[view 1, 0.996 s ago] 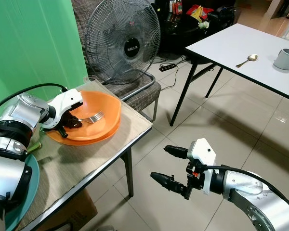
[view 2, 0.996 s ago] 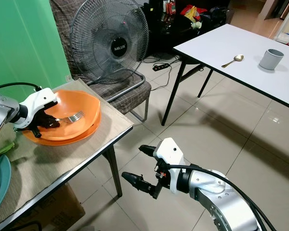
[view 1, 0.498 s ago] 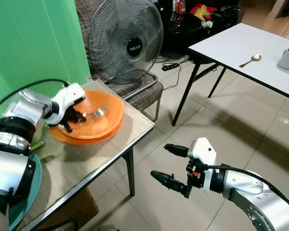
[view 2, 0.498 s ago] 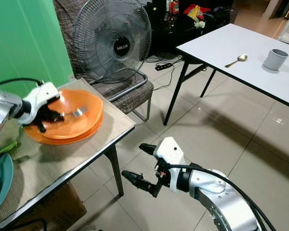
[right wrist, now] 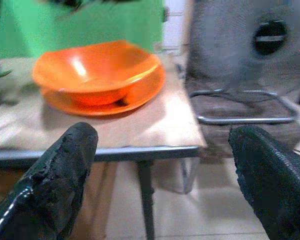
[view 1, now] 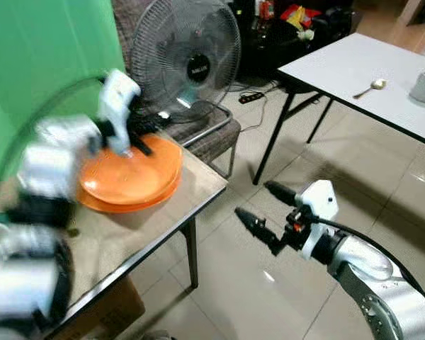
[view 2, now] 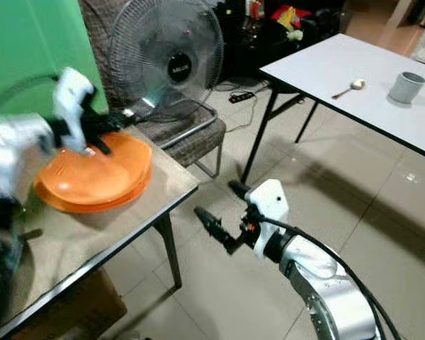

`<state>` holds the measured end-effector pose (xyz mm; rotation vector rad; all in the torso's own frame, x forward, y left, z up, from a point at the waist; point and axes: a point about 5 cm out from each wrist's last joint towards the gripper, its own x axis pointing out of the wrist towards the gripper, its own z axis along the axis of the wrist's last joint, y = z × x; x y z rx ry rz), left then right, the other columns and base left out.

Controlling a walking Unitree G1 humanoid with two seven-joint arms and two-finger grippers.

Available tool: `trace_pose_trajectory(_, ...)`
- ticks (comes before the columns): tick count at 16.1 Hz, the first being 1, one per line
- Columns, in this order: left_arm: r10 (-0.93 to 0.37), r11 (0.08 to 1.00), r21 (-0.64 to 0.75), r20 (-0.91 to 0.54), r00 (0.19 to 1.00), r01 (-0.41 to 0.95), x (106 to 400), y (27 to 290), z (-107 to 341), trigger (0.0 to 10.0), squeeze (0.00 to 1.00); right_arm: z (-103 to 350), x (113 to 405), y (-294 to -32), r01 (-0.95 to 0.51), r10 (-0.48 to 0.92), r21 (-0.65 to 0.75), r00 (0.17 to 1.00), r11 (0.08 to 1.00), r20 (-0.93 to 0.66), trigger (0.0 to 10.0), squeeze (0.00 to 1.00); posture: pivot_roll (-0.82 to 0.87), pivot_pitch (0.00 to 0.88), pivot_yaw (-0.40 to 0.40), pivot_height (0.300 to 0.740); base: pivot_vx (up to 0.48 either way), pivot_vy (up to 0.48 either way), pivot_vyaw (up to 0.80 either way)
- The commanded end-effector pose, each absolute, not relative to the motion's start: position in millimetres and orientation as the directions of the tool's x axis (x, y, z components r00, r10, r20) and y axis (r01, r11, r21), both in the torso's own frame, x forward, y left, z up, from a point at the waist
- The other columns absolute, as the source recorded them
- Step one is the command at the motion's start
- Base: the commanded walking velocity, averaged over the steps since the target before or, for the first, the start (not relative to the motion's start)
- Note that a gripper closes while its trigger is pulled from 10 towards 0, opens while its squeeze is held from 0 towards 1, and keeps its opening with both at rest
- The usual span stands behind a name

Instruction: Setting the table

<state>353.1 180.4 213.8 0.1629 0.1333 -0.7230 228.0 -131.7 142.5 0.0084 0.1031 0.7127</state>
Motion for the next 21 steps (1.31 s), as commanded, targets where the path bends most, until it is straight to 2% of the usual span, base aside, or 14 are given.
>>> trace_pose_trajectory(1,-0.612,0.780,0.109,-0.079,0.787,0.617,345.2,168.3,221.4,0.0,0.00,151.5,230.6,-136.6,-0.591,0.592,0.035,0.804,0.806,-0.051,10.0,0.00,0.03,0.000,-0.044,0.740,0.000,0.000,0.00)
trace_pose_trajectory(2,-0.574,0.812,0.108,-0.031,0.818,0.573,335.2,158.5,216.7,0.0,0.00,158.5,235.6,-137.2,-0.538,0.539,0.022,0.842,0.842,-0.013,10.0,0.00,0.02,0.000,-0.045,0.740,0.000,0.000,0.00)
trace_pose_trajectory(4,-0.506,0.862,-0.005,0.013,0.862,0.506,325.9,140.8,213.6,0.0,0.00,167.6,251.3,-141.7,-0.441,0.440,0.012,0.897,0.897,0.043,10.0,0.00,0.02,0.000,-0.046,0.740,0.000,0.000,0.00)
trace_pose_trajectory(6,-0.442,0.897,0.042,0.040,0.896,0.440,324.4,137.4,212.6,0.0,0.00,168.6,255.7,-140.0,-0.438,0.436,0.050,0.899,0.898,0.048,10.0,0.00,0.03,0.000,-0.059,0.740,0.000,0.000,0.00)
trace_pose_trajectory(7,-0.342,0.940,0.028,0.080,0.936,0.341,323.5,141.9,210.3,0.4,0.00,166.8,261.4,-142.5,-0.352,0.351,0.015,0.934,0.936,0.066,10.0,0.00,0.02,0.000,-0.051,0.740,0.000,0.000,0.00)
trace_pose_trajectory(8,-0.286,0.957,0.042,0.017,0.958,0.286,317.1,143.4,195.2,10.0,0.00,159.0,260.4,-147.4,-0.275,0.274,0.019,0.961,0.961,0.039,10.0,0.00,0.02,0.000,-0.045,0.740,0.000,0.000,0.00)
trace_pose_trajectory(11,-0.228,0.972,0.036,-0.058,0.972,0.230,305.9,151.9,173.5,10.0,0.00,159.9,256.4,-150.6,-0.226,0.223,0.052,0.973,0.973,0.053,10.0,0.00,0.00,0.000,-0.028,0.740,0.000,0.000,0.00)
trace_pose_trajectory(12,-0.152,0.987,0.049,-0.046,0.987,0.154,301.5,160.2,166.4,10.0,0.00,159.6,254.6,-153.3,-0.201,0.197,0.064,0.978,0.977,0.062,10.0,0.00,0.00,0.000,-0.026,0.740,0.000,0.000,0.00)
trace_pose_trajectory(13,-0.140,0.989,0.037,-0.036,0.989,0.142,299.1,161.0,165.6,10.0,0.00,159.7,254.0,-154.4,-0.190,0.185,0.079,0.980,0.979,0.068,10.0,0.00,0.00,0.000,-0.025,0.740,0.000,0.000,0.00)
trace_pose_trajectory(14,-0.132,0.991,0.015,-0.011,0.991,0.132,291.7,161.4,169.7,10.0,0.03,160.0,252.4,-156.5,-0.172,0.165,0.091,0.983,0.981,0.083,10.0,0.00,0.02,0.000,-0.033,0.740,0.000,0.000,0.00)
trace_pose_trajectory(15,-0.144,0.989,0.020,-0.023,0.989,0.145,285.2,164.5,172.5,10.0,0.19,158.9,252.8,-160.0,-0.108,0.097,0.085,0.988,0.990,0.121,10.0,0.00,0.02,0.000,-0.035,0.740,0.000,0.000,0.00)
trace_pose_trajectory(16,-0.181,0.983,0.020,-0.019,0.983,0.181,279.7,168.9,177.5,10.0,0.12,151.9,253.2,-159.0,-0.110,0.104,0.114,0.993,0.987,0.062,10.0,0.00,0.02,0.000,-0.042,0.740,0.000,0.000,0.00)
trace_pose_trajectory(17,-0.173,0.984,0.030,-0.021,0.985,0.173,278.0,172.5,177.4,10.0,0.00,149.7,253.0,-157.9,-0.126,0.120,0.131,0.991,0.983,0.051,10.0,0.00,0.02,0.000,-0.033,0.740,0.000,0.000,0.00)
trace_pose_trajectory(21,-0.151,0.982,0.104,-0.059,0.987,0.156,273.3,173.1,164.0,10.0,0.00,146.5,245.1,-162.4,-0.149,0.146,0.076,0.988,0.986,0.048,10.0,0.00,0.00,0.000,-0.013,0.740,0.000,0.000,0.00)
